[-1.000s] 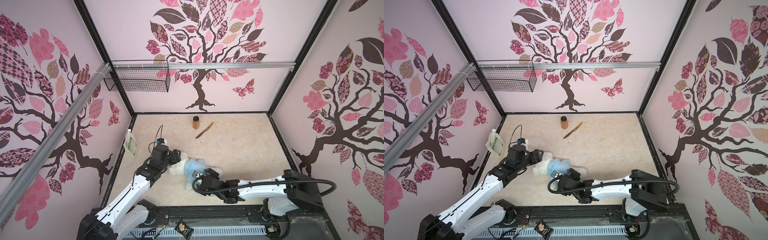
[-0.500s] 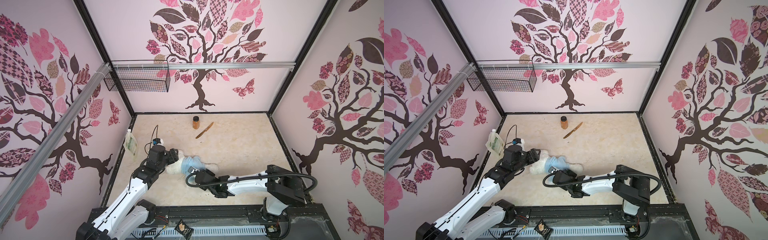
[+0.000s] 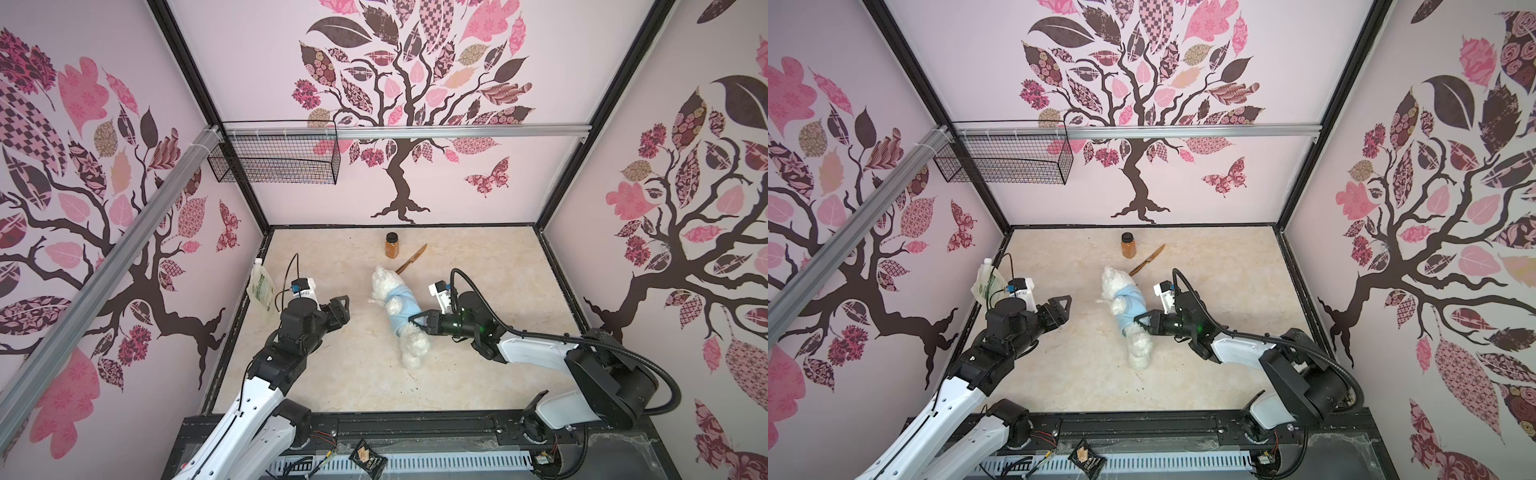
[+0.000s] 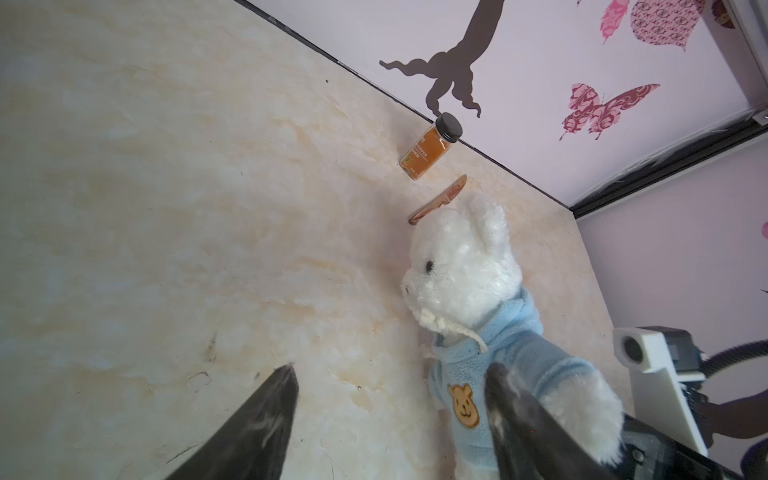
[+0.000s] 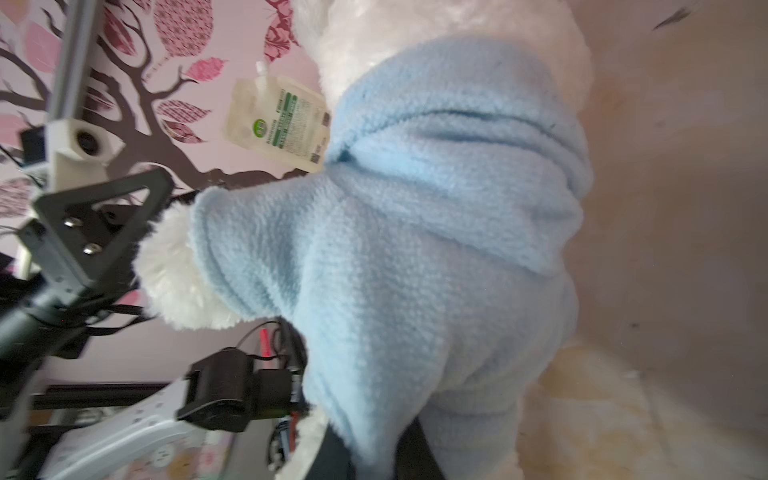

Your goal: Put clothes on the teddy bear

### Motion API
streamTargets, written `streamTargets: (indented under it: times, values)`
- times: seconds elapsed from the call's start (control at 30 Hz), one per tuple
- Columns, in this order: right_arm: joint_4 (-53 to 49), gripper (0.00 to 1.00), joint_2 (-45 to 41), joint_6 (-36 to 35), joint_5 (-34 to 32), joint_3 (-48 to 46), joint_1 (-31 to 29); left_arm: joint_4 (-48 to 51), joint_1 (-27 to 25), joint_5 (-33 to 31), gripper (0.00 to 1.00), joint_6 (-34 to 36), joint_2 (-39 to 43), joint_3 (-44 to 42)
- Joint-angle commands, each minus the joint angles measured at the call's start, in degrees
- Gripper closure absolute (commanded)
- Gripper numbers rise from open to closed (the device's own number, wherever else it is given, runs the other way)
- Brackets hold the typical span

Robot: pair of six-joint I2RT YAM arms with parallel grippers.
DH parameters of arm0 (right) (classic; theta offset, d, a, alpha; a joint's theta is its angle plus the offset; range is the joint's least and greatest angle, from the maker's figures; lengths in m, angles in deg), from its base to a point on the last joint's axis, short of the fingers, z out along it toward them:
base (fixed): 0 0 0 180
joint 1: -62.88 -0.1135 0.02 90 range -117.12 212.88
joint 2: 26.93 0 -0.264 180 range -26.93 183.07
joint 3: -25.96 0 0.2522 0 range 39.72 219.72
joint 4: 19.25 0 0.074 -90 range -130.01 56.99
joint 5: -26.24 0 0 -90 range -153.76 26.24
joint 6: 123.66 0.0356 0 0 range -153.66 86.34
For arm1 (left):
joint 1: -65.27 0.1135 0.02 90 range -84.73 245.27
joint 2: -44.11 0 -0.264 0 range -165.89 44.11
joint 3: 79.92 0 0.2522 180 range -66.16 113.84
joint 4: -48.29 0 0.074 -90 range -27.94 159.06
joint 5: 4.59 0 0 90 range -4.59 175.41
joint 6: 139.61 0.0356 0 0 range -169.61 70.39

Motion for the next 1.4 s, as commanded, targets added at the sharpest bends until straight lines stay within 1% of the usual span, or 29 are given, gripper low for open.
streamTargets:
  times: [0.0,0.07,0.13,0.23,0.27,0.3,0.33,0.37,0.47,0.53,0.63,0.77,0.8,0.87,0.97,1.07,1.13,1.23,1.3,1.37]
  values:
    - [26.3,0.88,6.6,22.1,8.8,-0.8,-0.2,-1.2,0.0,2.9,0.26,-1.3,0.7,0.2]
    - [33.8,0.87,10.9,27.3,7.6,-2.3,0.1,-1.7,0.0,3.6,0.26,-1.8,0.5,-0.7]
    - [36.9,0.83,14.8,29.5,6.2,-4.1,1.0,-2.2,-0.2,4.9,0.27,-2.4,-0.2,-1.1]
    - [36.9,0.70,18.6,28.2,4.3,-7.2,2.7,-2.5,-1.5,5.6,0.27,-2.8,-1.2,-1.4]
    - [35.5,0.64,19.2,26.6,4.1,-7.9,3.4,-2.5,-2.2,5.2,0.27,-2.6,-1.5,-1.4]
    - [33.9,0.60,19.3,24.6,4.0,-8.5,4.0,-2.6,-2.7,4.8,0.27,-2.4,-1.7,-1.4]
    - [31.3,0.57,18.6,21.8,3.9,-9.0,5.0,-2.5,-3.3,4.3,0.27,-2.3,-1.9,-1.4]
    - [28.6,0.56,17.6,18.7,3.8,-9.4,6.0,-2.5,-3.9,4.0,0.27,-2.1,-2.1,-1.4]
    - [13.1,0.50,10.4,6.9,0.9,-10.6,9.9,-2.6,-4.9,3.4,0.27,-1.8,-2.9,-1.4]
    - [0.6,0.43,3.4,-1.6,-2.7,-10.4,12.2,-2.6,-5.1,3.4,0.27,-1.7,-3.4,-1.5]
    - [-16.2,0.37,-6.9,-13.1,-10.4,-8.4,12.8,-2.8,-5.1,2.6,0.27,-0.9,-3.9,-1.7]
    - [-27.4,0.35,-17.2,-23.9,-17.1,-5.5,11.9,-2.6,-5.0,-1.0,0.27,0.7,-4.2,-1.8]
    - [-28.7,0.35,-18.9,-26.4,-18.5,-4.6,10.9,-3.1,-5.1,-0.9,0.27,0.9,-4.6,-1.9]
    - [-30.1,0.34,-19.9,-28.8,-20.3,-2.9,8.4,-4.8,-5.1,1.3,0.27,0.7,-6.2,-2.1]
    - [-30.9,0.36,-17.0,-31.1,-21.8,0.6,4.5,-6.9,-5.3,5.6,0.29,-0.9,-10.5,-1.9]
    - [-31.1,0.38,-13.1,-33.4,-24.3,4.0,1.0,-8.7,-7.2,6.8,0.29,-2.0,-14.3,-1.7]
    - [-29.9,0.37,-10.8,-34.4,-25.9,5.2,0.8,-9.7,-8.0,6.9,0.29,-2.1,-15.9,-1.9]
    - [-30.6,0.33,-6.1,-37.0,-30.0,7.6,0.8,-11.0,-8.2,7.1,0.29,-2.1,-17.3,-2.5]
    - [-30.7,0.33,-2.8,-37.7,-31.3,8.7,1.0,-11.7,-8.2,7.4,0.30,-1.6,-18.2,-2.8]
    - [-30.3,0.35,-0.1,-37.5,-31.6,8.8,1.4,-12.3,-8.3,8.4,0.33,-1.6,-19.6,-3.2]
